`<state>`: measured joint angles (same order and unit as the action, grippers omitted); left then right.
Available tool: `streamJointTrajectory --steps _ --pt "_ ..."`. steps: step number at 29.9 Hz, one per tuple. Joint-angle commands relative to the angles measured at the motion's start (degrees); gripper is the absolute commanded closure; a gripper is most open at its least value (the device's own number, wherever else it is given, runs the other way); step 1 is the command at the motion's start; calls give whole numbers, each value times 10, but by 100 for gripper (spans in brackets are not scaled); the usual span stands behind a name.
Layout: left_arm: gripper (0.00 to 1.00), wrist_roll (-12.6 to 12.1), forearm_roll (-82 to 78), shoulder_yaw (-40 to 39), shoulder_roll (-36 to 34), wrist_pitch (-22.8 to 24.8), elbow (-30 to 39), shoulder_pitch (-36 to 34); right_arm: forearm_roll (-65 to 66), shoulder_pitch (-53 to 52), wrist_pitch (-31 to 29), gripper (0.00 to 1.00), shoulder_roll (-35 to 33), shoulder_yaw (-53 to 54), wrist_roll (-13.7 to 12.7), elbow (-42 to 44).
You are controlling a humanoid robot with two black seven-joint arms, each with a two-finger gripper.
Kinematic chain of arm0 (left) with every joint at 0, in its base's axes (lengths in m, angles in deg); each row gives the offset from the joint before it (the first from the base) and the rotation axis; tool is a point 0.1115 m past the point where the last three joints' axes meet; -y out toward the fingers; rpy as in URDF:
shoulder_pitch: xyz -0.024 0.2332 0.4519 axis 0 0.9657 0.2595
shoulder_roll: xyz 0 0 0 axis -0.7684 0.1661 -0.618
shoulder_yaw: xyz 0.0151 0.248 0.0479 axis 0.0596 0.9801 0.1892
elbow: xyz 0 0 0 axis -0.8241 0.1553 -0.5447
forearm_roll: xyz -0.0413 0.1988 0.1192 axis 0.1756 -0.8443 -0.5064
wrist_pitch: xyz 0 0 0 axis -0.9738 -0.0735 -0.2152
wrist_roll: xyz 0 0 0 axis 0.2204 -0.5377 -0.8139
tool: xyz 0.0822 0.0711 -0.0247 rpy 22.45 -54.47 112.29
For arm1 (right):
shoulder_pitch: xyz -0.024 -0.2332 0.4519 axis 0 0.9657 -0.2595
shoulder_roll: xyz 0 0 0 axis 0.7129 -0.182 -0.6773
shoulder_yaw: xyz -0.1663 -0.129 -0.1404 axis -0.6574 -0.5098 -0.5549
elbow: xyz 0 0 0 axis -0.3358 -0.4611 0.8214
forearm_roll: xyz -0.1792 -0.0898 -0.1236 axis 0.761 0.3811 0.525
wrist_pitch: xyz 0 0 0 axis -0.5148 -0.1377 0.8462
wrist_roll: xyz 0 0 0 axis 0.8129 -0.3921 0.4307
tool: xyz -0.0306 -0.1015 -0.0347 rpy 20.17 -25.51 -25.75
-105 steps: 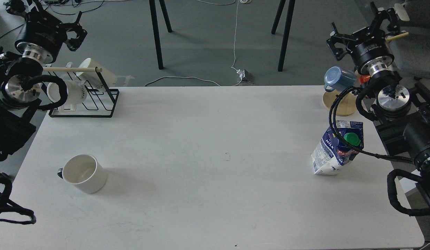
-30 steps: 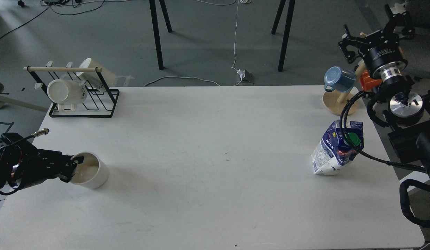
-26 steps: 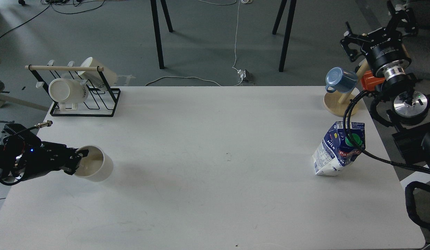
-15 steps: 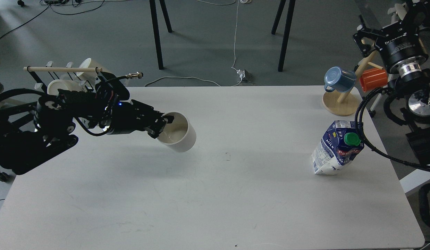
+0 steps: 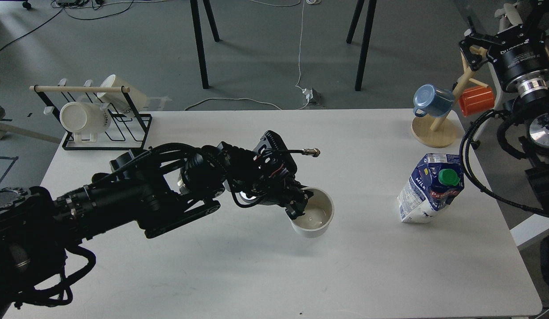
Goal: Place cup and milk with both arms
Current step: 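Lift the white mug and carry it to the table center, then set the mug upright, release, and retract the left gripper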
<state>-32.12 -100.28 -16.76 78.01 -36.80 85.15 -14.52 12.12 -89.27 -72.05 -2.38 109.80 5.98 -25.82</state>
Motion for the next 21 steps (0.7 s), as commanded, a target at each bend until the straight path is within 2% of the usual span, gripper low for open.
streamJointTrajectory --steps 1,7,17,19,21 --pt "94 0 0 -1 8 0 -12 6 -1 4 0 0 -1 3 0 -2" --pt "83 -2 0 0 1 0 -18 10 0 5 0 0 -3 2 0 -9" --pt "82 -3 0 -1 -11 0 -23 19 0 10 0 0 -3 1 0 -9" --pt "73 -2 0 -9 -13 0 -21 19 0 16 0 1 -3 1 0 -11" --pt "59 -2 0 -23 -22 0 -13 18 0 24 0 0 -5 2 0 -20"
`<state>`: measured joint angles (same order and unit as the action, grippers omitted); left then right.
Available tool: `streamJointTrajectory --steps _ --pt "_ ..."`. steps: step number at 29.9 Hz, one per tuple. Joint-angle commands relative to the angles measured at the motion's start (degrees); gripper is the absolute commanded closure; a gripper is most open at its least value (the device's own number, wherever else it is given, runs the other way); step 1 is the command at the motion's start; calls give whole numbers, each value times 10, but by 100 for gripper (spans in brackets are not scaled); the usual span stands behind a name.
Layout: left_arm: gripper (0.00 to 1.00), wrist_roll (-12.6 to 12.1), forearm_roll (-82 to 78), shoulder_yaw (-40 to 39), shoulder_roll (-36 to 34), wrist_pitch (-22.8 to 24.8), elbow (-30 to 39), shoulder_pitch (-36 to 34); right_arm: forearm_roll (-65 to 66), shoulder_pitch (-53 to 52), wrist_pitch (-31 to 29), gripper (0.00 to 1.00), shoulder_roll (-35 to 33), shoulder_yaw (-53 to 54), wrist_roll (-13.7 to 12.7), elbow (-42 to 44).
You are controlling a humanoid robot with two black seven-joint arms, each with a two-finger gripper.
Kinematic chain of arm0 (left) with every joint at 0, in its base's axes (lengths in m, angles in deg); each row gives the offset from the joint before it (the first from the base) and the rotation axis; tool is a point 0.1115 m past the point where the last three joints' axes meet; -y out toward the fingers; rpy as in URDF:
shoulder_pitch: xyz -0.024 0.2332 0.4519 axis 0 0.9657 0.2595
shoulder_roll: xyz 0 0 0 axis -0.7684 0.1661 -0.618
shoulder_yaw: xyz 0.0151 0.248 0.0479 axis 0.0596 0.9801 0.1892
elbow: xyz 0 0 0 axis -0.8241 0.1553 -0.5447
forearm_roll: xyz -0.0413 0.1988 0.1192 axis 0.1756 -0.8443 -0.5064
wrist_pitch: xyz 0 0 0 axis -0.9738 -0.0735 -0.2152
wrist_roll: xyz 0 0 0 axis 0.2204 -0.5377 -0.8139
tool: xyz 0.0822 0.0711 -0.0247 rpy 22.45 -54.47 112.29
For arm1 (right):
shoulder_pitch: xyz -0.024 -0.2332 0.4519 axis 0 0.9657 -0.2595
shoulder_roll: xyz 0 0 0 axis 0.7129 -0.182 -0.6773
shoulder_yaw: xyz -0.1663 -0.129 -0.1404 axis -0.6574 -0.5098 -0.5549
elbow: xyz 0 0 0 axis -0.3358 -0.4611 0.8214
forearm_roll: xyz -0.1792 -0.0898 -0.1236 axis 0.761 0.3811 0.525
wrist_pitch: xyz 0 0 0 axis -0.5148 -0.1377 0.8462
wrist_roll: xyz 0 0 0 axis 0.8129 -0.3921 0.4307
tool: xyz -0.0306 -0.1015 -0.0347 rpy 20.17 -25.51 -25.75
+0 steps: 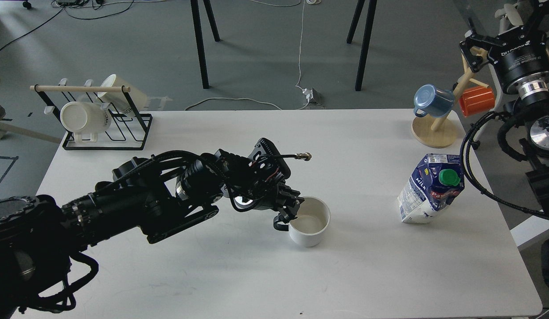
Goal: Place cup and milk with both arms
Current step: 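Set the mug upright, release, and retract the left gripper, then lower the right gripper and grasp the milk carton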
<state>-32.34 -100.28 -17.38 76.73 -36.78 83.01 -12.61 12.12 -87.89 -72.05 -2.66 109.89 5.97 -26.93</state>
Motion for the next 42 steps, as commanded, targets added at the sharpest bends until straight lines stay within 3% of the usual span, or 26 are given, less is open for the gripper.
streamJointTrajectory --steps 1,3,8,13,17,19,22,27,34,42 --pt "51 0 0 -31 -15 0 12 -1 0 14 0 0 -6 1 0 -17" --pt "36 -1 0 -74 -25 0 18 1 -4 32 0 1 -18 9 1 -38" --pt "29 0 21 -192 -76 0 20 21 -5 97 0 0 -34 75 14 -85" --pt "22 2 257 -331 -115 0 29 34 -18 206 0 1 -85 97 16 -184" --pt "9 -1 507 -419 -132 -9 26 44 -32 345 0 1 -105 142 18 -291" --pt "1 -4 607 -422 -150 -15 18 45 -34 423 0 1 -103 170 32 -342" --pt "1 -2 678 -424 -171 -18 -1 59 -35 527 0 1 -92 189 54 -411" --pt "1 1 878 -453 -174 -22 -61 78 -33 652 0 1 -28 191 55 -469" --pt "1 -1 1253 -456 -194 -30 -143 106 -28 701 0 1 28 178 50 -472" --pt "1 -2 1288 -457 -208 -21 -172 150 -25 703 0 1 43 110 49 -467"
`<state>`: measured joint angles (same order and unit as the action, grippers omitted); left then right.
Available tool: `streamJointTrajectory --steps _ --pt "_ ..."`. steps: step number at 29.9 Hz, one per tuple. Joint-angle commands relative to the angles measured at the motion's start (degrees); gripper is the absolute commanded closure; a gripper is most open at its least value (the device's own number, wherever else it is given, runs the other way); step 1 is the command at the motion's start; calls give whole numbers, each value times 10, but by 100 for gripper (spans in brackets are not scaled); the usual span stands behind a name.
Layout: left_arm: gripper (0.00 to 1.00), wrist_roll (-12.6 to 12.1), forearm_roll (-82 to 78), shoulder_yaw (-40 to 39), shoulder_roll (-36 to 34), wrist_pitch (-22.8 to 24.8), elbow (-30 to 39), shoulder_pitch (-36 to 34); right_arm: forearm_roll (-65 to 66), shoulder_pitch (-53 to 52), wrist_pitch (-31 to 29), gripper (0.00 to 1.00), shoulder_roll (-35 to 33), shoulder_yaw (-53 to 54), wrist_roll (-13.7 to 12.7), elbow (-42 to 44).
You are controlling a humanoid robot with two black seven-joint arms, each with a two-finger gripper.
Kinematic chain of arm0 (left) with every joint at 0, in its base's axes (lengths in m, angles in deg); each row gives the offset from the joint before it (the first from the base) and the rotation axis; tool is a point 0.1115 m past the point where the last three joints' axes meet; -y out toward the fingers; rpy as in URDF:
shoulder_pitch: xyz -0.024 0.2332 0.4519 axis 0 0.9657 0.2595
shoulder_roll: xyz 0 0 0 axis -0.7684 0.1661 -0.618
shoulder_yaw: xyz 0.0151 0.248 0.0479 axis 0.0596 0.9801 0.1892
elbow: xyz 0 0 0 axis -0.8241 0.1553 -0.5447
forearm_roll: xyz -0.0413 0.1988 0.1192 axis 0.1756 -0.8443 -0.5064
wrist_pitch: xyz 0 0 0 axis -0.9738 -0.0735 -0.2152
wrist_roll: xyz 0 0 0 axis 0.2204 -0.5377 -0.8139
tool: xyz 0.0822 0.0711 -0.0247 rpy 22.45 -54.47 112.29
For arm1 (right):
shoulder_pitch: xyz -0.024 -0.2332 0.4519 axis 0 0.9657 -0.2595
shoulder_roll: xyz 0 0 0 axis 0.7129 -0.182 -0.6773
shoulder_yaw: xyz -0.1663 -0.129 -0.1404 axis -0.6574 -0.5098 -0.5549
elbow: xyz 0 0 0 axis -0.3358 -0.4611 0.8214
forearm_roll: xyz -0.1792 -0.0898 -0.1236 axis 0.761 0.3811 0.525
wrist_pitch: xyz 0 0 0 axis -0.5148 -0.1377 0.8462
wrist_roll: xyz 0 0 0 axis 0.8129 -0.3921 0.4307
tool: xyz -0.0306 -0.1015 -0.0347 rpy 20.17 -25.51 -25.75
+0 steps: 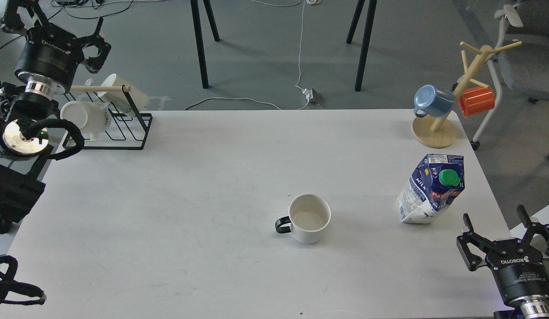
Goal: Place cup and milk with both arms
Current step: 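Lower the right gripper and grasp the milk carton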
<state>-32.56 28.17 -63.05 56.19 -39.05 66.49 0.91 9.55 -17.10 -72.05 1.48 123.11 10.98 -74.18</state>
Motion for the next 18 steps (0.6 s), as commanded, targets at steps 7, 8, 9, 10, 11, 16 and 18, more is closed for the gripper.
streamJointTrajectory --steps 7,8,9,10,11,16,18 --pt "1 0 3 0 -6 -1 -8 35 1 -64 0 1 33 -84 4 39" --pt "1 -1 3 0 -6 -1 -9 35 0 -71 0 1 42 -84 4 48" --pt "1 -1 3 0 -6 -2 -9 36 1 -80 0 1 48 -84 4 56" --pt "1 -2 3 0 -6 -4 -9 37 0 -89 0 1 51 -85 4 63" --pt "1 -2 3 1 -6 -5 -10 37 0 -95 0 1 52 -85 4 68" --pt "1 -2 3 4 -5 -3 -23 37 -2 -113 0 1 53 -82 5 77" --pt "1 -2 3 4 -5 -3 -23 37 -2 -119 0 1 54 -80 5 82"
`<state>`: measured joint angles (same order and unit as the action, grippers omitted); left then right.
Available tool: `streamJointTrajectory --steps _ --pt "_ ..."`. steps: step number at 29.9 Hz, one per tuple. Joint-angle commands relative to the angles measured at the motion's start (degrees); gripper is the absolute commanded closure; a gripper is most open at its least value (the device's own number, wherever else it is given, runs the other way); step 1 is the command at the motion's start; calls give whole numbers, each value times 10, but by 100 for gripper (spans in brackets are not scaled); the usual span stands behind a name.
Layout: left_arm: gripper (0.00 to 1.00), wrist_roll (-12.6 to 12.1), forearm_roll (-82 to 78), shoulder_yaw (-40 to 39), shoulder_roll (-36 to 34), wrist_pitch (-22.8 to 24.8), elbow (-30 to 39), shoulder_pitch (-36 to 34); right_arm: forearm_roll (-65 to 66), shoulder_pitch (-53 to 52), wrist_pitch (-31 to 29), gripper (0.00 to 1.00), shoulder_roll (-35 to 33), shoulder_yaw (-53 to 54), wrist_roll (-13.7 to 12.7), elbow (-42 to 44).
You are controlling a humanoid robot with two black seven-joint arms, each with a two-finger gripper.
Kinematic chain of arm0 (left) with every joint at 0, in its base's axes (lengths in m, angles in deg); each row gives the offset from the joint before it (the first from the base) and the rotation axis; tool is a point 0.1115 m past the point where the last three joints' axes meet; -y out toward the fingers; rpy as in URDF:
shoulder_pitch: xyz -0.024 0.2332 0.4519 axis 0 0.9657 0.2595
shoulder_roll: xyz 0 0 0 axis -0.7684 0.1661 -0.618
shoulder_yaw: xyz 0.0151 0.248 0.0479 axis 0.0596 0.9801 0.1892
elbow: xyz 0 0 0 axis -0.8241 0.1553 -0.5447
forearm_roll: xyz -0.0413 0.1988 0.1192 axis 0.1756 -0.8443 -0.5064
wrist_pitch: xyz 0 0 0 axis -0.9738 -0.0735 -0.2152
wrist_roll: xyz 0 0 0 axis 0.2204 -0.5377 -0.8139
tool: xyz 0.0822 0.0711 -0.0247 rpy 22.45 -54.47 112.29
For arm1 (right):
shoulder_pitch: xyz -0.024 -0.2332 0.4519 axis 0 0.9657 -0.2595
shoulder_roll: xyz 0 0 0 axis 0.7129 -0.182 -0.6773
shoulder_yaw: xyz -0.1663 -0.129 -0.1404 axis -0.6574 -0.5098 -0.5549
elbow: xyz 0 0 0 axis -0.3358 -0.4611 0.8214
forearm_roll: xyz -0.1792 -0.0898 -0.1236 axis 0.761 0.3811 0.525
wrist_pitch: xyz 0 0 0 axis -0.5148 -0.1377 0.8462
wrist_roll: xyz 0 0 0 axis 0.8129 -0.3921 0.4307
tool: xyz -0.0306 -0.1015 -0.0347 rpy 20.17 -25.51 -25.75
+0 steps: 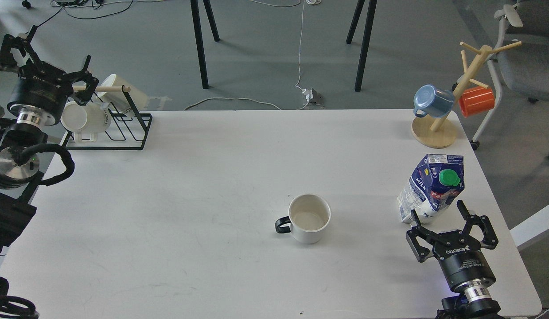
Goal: Place cup and milk with both arms
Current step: 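Lower the right gripper and grasp the milk carton, then slide the milk carton with the right gripper beside the white mug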
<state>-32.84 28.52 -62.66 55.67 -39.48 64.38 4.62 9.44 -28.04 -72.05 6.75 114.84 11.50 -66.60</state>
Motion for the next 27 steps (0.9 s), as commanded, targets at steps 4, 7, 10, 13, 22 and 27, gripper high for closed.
streamJointTrajectory --steps 4,7,10,13,22,27 --pt "0 0 -1 1 -4 3 -3 0 -5 -28 0 1 9 4 0 26" --pt "1 0 -1 1 -16 5 -4 9 -6 -48 0 2 16 4 0 54" --pt "0 0 -1 1 -16 5 -4 12 -7 -66 0 3 38 4 0 83" --pt "1 0 -1 1 -17 5 -7 15 -7 -74 0 11 42 4 -1 89" --pt "0 0 -1 3 -18 4 -16 14 -7 -95 0 58 44 -7 -2 86" --pt "1 0 -4 4 -18 1 -16 12 -7 -73 0 58 45 -13 -5 25"
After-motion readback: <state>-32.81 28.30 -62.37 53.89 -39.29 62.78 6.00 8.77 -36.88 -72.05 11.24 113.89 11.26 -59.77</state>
